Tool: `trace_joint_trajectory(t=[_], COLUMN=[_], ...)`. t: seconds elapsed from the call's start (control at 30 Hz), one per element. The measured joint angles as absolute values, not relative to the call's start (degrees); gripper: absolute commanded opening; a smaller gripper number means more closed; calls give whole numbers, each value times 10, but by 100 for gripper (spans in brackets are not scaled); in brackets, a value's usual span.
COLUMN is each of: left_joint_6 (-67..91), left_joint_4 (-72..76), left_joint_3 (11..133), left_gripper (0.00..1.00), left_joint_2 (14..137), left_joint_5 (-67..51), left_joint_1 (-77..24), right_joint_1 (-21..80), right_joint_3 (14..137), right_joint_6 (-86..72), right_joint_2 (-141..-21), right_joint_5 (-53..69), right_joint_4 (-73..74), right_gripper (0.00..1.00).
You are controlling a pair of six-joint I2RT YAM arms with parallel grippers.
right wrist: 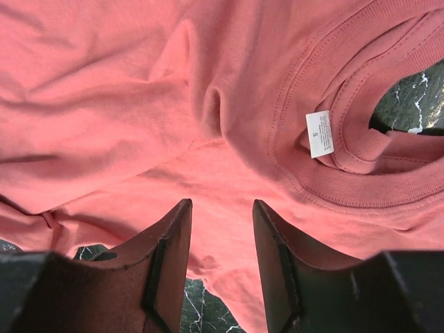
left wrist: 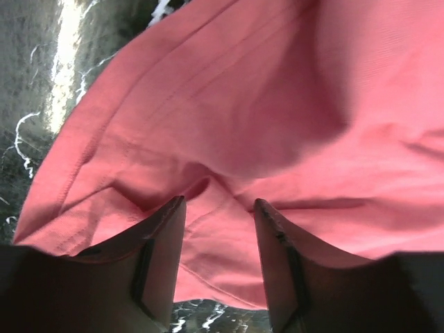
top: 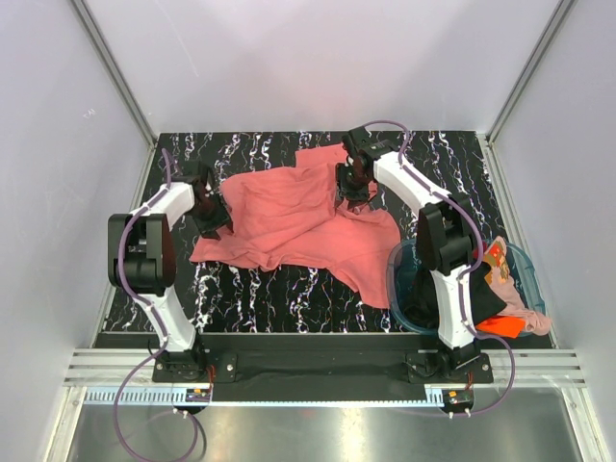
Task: Fold and stack the t-shirts
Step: Flatten the tshirt out
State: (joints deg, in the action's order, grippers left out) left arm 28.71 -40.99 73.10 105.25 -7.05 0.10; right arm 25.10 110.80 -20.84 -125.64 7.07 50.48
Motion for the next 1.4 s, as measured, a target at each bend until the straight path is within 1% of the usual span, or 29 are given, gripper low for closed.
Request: trace_joint_trajectory(t=[0.07, 0.1, 0.17, 0.2, 0.3, 0.33, 0.37, 0.43, 0.53, 0.57, 0.63, 0.67, 0.77, 0.87, 0.97, 1.0, 1.07, 1.27, 1.4], left_joint_6=[287, 289, 296, 301, 319, 326, 332, 343, 355, 359, 368, 372, 373, 369, 367, 367, 368, 373, 376], left_joint_4=[-409, -411, -409, -406, -426, -439, -455, -487, -513, -517, -519, -518, -495, -452, -419, -406, -387, -354, -347], left_joint_3=[717, 708, 678, 651, 560, 529, 504, 474, 463, 463, 463, 463, 463, 465, 478, 481, 480, 480, 480], left_gripper=[42, 32, 26, 26, 32, 43, 48, 52, 54, 59, 58, 53, 44, 42, 43, 45, 45, 43, 43], left_joint_2=[1052, 1049, 1034, 1014, 919, 874, 827, 747, 670, 658, 654, 658, 685, 736, 803, 822, 842, 846, 846], left_joint_5=[-67, -67, -67, -67, -66, -66, -63, -54, -25, -15, 5, 11, 16, 7, -11, -18, -34, -48, -48], left_joint_1=[1, 1, 1, 1, 1, 1, 1, 1, 1, 1, 2, 3, 17, 36, 46, 47, 47, 47, 47], right_joint_1=[251, 251, 251, 251, 251, 251, 251, 251, 251, 251, 251, 251, 251, 251, 251, 251, 251, 251, 251], right_joint_3=[1105, 1105, 1105, 1103, 1093, 1089, 1084, 1079, 1075, 1074, 1072, 1071, 1067, 1054, 1034, 1027, 1018, 1016, 1016], right_joint_6=[-207, -206, -206, -206, -207, -208, -209, -213, -217, -218, -220, -221, -221, -222, -222, -222, -222, -221, -221], right_joint_2=[-1253, -1252, -1252, -1252, -1251, -1251, -1251, -1253, -1256, -1257, -1259, -1260, -1261, -1261, -1261, -1261, -1261, -1261, -1261], right_joint_5=[72, 72, 72, 73, 83, 87, 91, 101, 113, 116, 120, 122, 129, 131, 132, 132, 132, 132, 132], right_joint_4=[505, 505, 504, 504, 501, 499, 498, 496, 491, 490, 489, 489, 487, 481, 476, 476, 477, 474, 474], right_gripper=[47, 47, 47, 47, 47, 47, 47, 47, 47, 46, 47, 46, 46, 46, 46, 45, 46, 45, 45])
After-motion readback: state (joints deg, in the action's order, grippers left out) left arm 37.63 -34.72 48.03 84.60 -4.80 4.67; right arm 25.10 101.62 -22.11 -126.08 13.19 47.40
